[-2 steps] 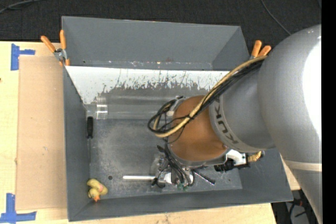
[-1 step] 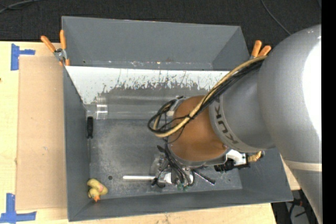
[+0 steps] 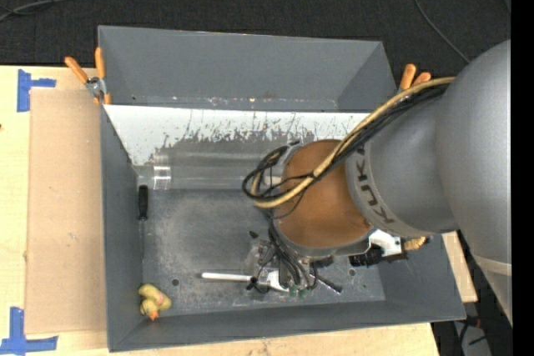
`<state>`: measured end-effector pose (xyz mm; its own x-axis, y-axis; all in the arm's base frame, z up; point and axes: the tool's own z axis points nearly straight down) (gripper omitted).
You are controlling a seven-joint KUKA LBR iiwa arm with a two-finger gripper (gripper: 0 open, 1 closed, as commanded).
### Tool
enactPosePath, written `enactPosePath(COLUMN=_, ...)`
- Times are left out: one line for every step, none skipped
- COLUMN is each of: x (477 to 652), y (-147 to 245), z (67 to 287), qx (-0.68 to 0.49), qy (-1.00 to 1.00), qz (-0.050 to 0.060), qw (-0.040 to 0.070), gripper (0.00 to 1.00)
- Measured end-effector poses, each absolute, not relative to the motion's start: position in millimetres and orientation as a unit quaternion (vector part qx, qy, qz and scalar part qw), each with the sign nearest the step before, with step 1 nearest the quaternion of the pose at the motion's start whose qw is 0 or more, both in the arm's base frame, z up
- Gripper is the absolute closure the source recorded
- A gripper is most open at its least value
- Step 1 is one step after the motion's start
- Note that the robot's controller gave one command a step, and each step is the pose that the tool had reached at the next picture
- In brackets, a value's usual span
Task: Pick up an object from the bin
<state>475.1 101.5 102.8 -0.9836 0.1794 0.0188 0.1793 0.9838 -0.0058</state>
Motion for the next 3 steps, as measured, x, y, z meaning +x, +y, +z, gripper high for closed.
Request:
enactPosePath(x=477.0, y=101.7, z=122.4, qx=-0.09, qy=-0.996, qz=0.001, qw=0.006, gripper=1.0)
enactPosePath(x=476.3, y=101.5, z=134.9, qx=-0.091, qy=-0.996, qz=0.001, qw=0.008, gripper=1.0)
enactPosePath(x=476.5, y=101.5, z=149.4, qx=-0.091, qy=-0.996, qz=0.001, qw=0.008, gripper=1.0)
